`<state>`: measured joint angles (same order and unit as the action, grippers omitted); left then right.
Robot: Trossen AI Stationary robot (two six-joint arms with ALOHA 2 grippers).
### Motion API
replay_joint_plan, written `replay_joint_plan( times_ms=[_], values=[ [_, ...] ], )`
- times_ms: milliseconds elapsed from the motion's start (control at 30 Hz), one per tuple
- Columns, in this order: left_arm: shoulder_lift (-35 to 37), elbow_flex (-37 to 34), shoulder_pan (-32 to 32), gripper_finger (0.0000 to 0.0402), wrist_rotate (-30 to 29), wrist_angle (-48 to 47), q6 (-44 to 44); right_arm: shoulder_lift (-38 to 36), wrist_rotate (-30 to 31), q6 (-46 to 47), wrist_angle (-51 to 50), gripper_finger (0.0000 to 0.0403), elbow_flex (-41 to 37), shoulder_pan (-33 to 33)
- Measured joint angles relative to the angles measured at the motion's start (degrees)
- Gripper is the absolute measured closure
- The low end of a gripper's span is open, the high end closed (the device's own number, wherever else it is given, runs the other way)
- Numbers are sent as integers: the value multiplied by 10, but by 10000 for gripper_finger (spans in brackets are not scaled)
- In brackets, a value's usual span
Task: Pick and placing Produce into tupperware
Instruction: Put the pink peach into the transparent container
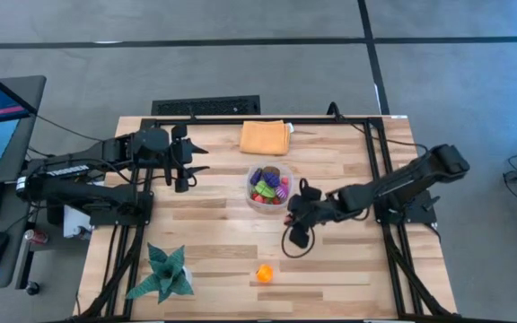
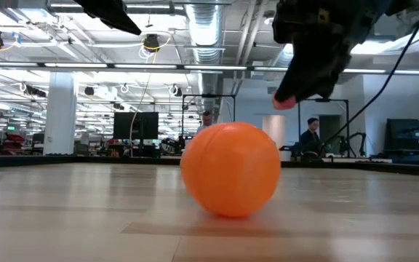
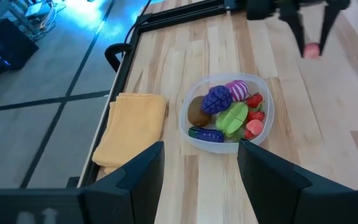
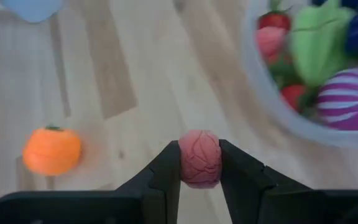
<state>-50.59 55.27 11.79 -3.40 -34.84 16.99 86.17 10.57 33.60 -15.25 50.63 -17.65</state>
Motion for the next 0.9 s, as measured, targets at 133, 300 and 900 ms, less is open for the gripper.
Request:
replay_joint_plan(
  times_ms=[133, 300, 900],
  values=[
    [0, 0, 0, 207, 0, 0, 0, -17, 0, -32, -15, 282, 0, 27],
    [0, 0, 0, 207, 0, 0, 0, -23, 0, -73, -28, 281, 0, 62],
    [0, 0, 0, 207, 0, 19, -12, -15, -1, -208, -29, 280, 1, 216]
  ],
)
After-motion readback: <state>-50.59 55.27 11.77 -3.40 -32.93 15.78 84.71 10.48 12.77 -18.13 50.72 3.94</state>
